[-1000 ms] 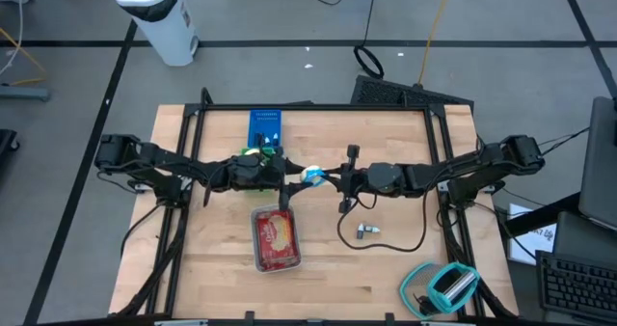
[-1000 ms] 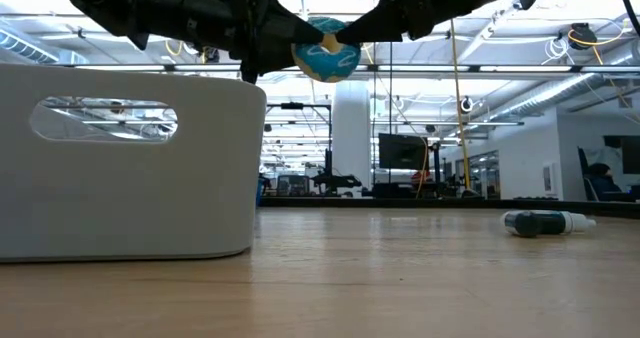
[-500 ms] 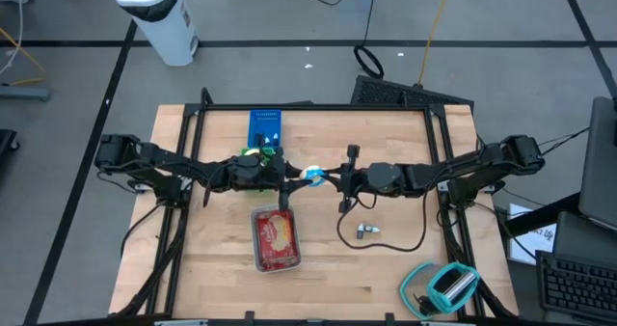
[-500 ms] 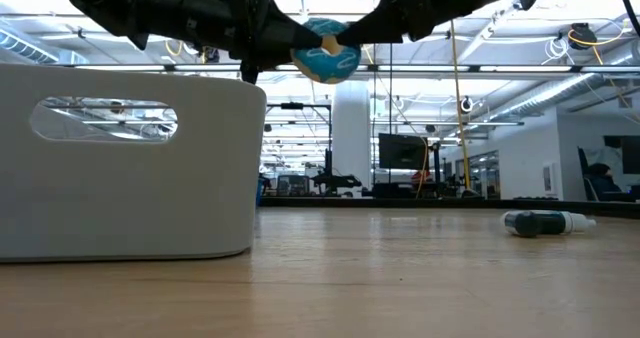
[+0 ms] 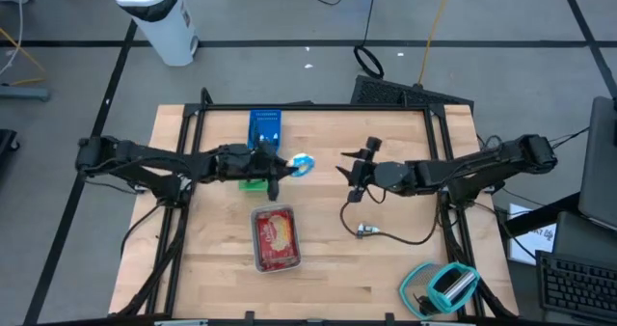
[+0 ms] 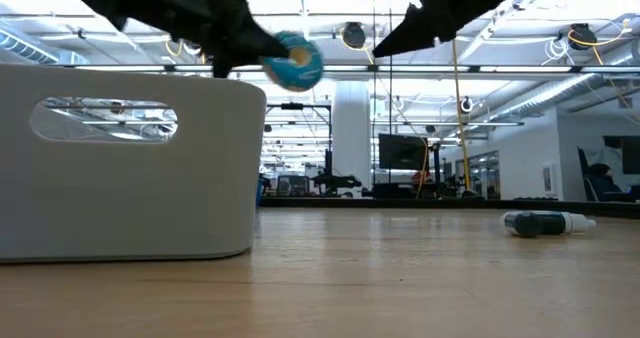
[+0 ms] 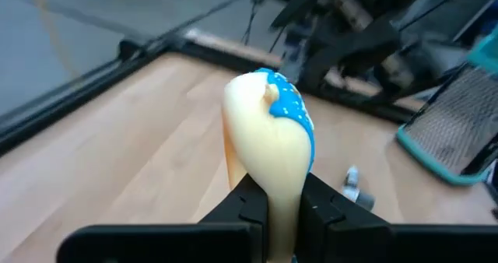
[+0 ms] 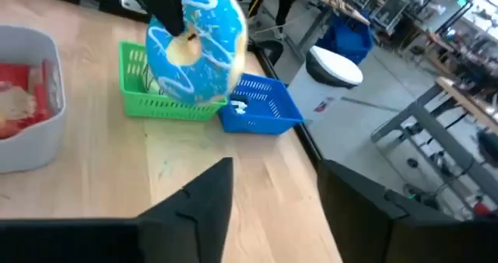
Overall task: Pick & Place Food Item
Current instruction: Put the blue donut into the green bin
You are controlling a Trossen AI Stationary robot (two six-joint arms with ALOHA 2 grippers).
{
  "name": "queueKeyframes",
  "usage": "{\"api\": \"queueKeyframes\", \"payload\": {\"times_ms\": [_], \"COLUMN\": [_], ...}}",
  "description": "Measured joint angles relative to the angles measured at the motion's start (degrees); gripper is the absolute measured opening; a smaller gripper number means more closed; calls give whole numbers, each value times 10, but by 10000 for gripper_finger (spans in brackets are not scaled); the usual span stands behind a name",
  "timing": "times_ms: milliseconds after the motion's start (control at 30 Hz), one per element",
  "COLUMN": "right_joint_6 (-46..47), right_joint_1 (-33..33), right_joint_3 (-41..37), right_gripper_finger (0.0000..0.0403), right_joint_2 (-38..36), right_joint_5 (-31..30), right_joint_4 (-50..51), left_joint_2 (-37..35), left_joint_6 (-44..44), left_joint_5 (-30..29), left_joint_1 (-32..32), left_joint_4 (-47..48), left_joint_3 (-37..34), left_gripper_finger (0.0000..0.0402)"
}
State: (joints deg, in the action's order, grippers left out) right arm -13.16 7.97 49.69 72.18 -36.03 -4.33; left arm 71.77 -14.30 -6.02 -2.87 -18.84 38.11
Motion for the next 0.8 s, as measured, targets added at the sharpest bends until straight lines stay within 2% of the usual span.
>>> {"api": "queueKeyframes", "payload": {"times_ms": [167,367,500,800], "right_joint_6": [39,60,70,32], "right_joint_1": [-1,-7,-13,-13], "right_joint_3": [-12,-75,-116,-171], "right_gripper_finger": [200,201,196,194], "right_joint_2": [-34,-78,-99,-107], "right_joint_5": [1,1,2,7], "right_joint_4": [72,54,21,-76], "left_joint_2": [-85,-160,-187,-200], "left_joint_6": [-39,-58,-71,-102], "left_joint_5": [-1,0,0,-2], "left_joint_1": [-16,-16,-16,-22], "left_joint_4": [174,362,443,423], "left_joint_3": [0,-1,-1,-76], "left_gripper_finger": [27,26,26,26]}}
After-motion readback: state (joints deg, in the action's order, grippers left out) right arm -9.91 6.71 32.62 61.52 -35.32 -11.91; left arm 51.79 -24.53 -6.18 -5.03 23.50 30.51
